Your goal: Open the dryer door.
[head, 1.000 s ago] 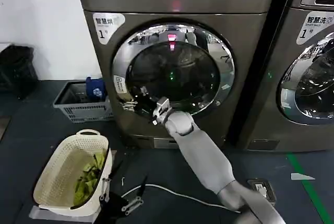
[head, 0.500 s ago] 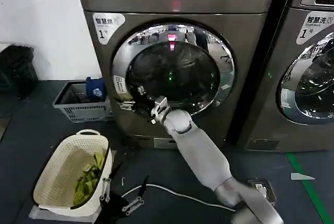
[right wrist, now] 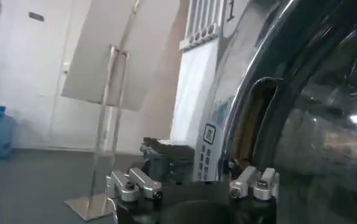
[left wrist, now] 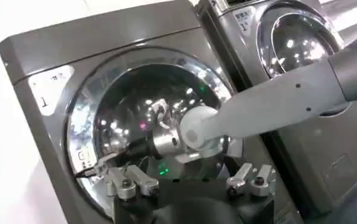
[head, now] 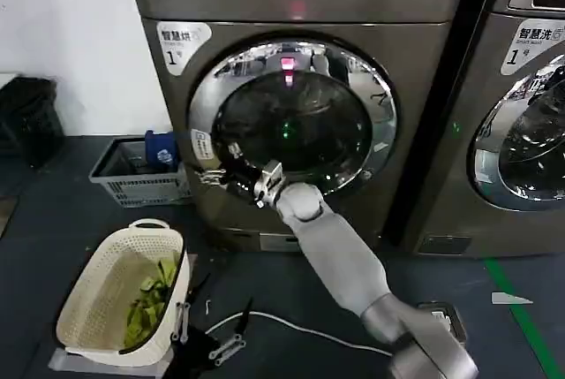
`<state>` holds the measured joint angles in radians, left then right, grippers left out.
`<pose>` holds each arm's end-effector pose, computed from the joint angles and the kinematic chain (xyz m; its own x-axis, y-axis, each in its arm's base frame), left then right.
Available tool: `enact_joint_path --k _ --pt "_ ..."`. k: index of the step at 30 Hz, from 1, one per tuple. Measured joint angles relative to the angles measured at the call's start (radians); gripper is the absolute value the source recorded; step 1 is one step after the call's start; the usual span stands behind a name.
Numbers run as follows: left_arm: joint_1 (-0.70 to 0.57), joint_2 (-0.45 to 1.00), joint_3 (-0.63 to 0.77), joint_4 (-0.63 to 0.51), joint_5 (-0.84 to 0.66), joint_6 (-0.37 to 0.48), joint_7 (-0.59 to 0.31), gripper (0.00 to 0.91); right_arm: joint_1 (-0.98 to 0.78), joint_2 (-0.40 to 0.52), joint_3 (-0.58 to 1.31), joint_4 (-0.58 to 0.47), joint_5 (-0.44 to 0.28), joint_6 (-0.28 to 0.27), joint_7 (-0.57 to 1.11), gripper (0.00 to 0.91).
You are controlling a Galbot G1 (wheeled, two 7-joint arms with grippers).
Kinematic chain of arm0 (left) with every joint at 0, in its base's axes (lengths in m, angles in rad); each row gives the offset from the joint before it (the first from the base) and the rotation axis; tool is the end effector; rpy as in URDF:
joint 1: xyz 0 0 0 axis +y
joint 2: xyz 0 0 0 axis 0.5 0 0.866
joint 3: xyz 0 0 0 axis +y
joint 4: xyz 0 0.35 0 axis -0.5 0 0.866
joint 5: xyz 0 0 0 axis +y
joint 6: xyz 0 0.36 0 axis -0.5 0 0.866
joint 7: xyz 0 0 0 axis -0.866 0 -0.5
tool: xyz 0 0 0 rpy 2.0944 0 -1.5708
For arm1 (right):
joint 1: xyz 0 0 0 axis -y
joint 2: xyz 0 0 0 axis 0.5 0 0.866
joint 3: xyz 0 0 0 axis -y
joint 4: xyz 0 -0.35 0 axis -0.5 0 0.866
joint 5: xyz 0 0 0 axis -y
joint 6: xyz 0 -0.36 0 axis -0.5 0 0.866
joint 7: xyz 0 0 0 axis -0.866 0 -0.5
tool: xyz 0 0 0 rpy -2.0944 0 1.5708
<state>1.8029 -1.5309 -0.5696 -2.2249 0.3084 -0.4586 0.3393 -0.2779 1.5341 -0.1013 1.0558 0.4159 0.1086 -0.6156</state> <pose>0.1183 0.0184 -0.2906 -0.8739 0.4504 -0.1831 0.3346 0.8304 0.4455 0.5538 0.1638 -0.2066 -0.4056 -0.8979 -0.1710 -0.8883 0.4313 -0.1579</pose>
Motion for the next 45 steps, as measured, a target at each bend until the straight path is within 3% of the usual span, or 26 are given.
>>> enact_joint_path --k 8,19,30,34,40,45 --pt "-0.004 0.008 -0.028 0.005 -0.024 0.006 -0.003 0.907 -0.005 -0.047 -0.041 0.048 0.101 -0.026 -0.093 0.907" --pt "-0.014 0.038 -0.147 -0.001 -0.140 0.108 -0.007 0.907 -0.036 -0.156 -0.098 0.182 0.236 -0.075 -0.183 0.907" --pt "-0.081 0.066 -0.327 0.008 -0.240 0.196 0.013 0.907 -0.047 -0.256 -0.133 0.328 0.309 -0.140 -0.309 0.907" --pt "-0.104 0.078 -0.374 0.002 -0.270 0.215 0.025 0.907 -0.047 -0.301 -0.149 0.374 0.341 -0.135 -0.366 0.907" --pt "-0.129 0.089 -0.405 0.003 -0.291 0.235 0.033 0.907 -0.037 -0.372 -0.179 0.398 0.409 -0.049 -0.498 0.907" --pt "-0.145 0.096 -0.409 0.001 -0.302 0.244 0.041 0.907 -0.033 -0.409 -0.174 0.398 0.431 -0.019 -0.631 0.907"
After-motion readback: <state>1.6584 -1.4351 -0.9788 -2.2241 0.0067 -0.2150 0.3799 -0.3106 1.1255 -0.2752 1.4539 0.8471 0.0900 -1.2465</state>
